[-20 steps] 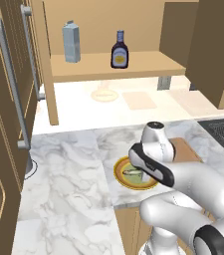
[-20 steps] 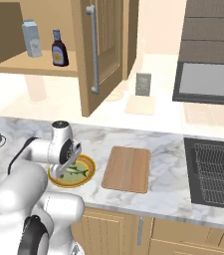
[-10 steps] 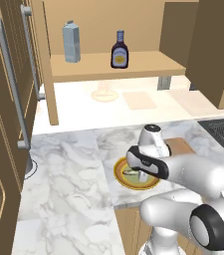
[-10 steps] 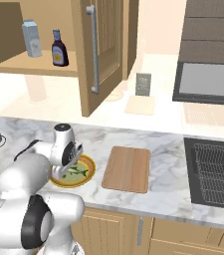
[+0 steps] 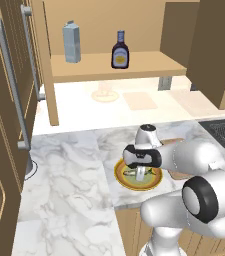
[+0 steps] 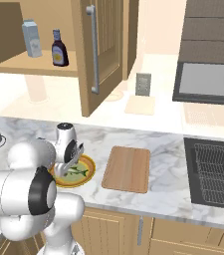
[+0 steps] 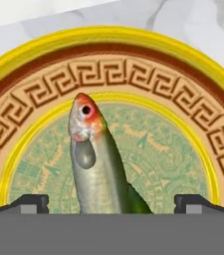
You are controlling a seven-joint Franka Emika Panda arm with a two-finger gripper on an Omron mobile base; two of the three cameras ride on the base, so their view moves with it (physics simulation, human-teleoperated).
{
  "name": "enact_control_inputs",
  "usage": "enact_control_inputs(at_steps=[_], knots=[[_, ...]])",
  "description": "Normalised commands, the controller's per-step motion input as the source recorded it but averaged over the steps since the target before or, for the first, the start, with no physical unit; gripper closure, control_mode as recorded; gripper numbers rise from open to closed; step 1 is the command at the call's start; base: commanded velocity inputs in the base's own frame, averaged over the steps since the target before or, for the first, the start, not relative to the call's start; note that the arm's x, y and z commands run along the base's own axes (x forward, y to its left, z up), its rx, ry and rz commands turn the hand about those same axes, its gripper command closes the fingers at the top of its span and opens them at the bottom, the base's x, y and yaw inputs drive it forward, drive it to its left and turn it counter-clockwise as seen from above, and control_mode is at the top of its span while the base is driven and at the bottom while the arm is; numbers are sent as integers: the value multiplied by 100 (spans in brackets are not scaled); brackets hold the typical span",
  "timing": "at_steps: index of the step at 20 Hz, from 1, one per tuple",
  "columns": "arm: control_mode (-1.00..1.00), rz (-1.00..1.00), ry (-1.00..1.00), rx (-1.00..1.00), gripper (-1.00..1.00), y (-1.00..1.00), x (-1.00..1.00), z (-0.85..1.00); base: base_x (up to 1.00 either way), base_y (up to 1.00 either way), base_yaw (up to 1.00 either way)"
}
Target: Pick the fish from the plate and place it on the cutting board. Then pick the condiment bottle from the cabinet and place it next to the cutting board.
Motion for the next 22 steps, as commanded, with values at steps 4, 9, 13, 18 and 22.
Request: enact_control_inputs(at_steps=[4, 9, 13, 18, 22], knots=[[-100, 0, 0, 0, -100, 10, 7, -29, 0, 0, 0], [-100, 0, 0, 0, -100, 5, 12, -29, 0, 0, 0], [-100, 0, 0, 0, -100, 0, 15, -32, 0, 0, 0], [-100, 0, 0, 0, 100, 1, 11, -28, 0, 0, 0], [-100, 0, 0, 0, 100, 1, 0, -5, 0, 0, 0]])
